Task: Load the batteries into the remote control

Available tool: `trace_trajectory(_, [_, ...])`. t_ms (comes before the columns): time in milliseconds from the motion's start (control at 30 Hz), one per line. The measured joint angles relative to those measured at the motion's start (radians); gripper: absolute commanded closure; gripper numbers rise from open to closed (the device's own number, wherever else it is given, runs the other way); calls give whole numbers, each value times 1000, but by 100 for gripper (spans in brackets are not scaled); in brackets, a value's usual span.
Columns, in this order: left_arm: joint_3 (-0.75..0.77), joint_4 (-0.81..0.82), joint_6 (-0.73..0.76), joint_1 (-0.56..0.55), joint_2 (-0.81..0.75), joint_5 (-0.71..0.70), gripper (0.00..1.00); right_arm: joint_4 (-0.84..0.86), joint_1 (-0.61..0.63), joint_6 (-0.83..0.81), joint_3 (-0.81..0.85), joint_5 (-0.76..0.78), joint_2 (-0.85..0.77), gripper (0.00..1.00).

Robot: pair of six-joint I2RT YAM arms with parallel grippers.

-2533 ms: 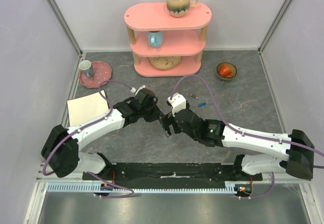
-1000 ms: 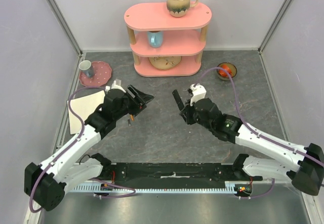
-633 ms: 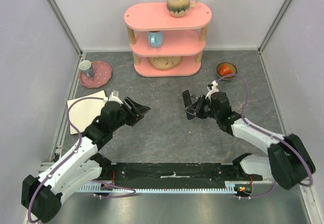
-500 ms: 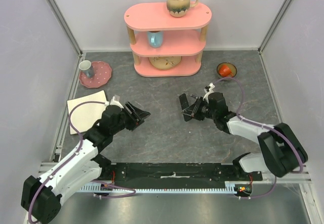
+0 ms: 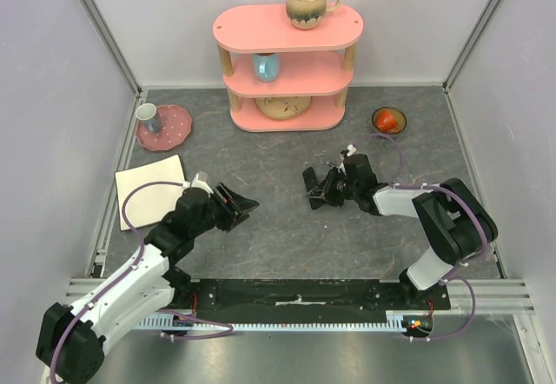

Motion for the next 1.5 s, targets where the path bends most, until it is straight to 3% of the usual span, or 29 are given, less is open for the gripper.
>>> trace_trajectory(67, [-5, 5, 0, 0, 5, 5, 37, -4, 0, -10, 11, -6, 25, 67])
trace_trajectory(167, [-14, 19, -1, 0, 5, 8, 37, -23, 0, -21, 26, -11, 36, 52])
trace_trajectory(267, [-22, 24, -3, 0, 9, 23, 36, -66, -2, -34, 32, -26, 45, 44])
trace_trajectory(433, [-34, 29, -7, 0, 16, 32, 35, -149, -2, -93, 45, -21, 5, 38])
trace_trajectory(633, [-45, 34, -7, 0, 16, 46, 34, -386, -2, -213, 40, 63, -130, 36])
trace_trajectory(867, [-44, -1, 36, 0, 11, 30, 26, -630, 21, -345, 55, 208, -476, 35])
trace_trajectory(1100, [57, -179, 187, 0, 55, -92, 22, -636, 221, -488, 76, 452, -733, 36])
trace_trajectory(1233, [171, -294, 270, 0, 134, -201, 16, -627, 256, -530, 7, 653, -826, 35])
trace_trajectory(1300, [218, -332, 302, 0, 170, -244, 9, -628, 256, -539, -29, 731, -869, 28])
trace_trajectory(1333, [230, -341, 310, 1, 179, -255, 7, -629, 256, -542, -42, 766, -891, 8])
trace_trajectory(1367, [238, -349, 316, 1, 185, -268, 7, -629, 256, -538, -52, 801, -913, 2])
trace_trajectory(1500, [242, -371, 333, 1, 188, -282, 9, -601, 256, -514, -68, 866, -975, 2])
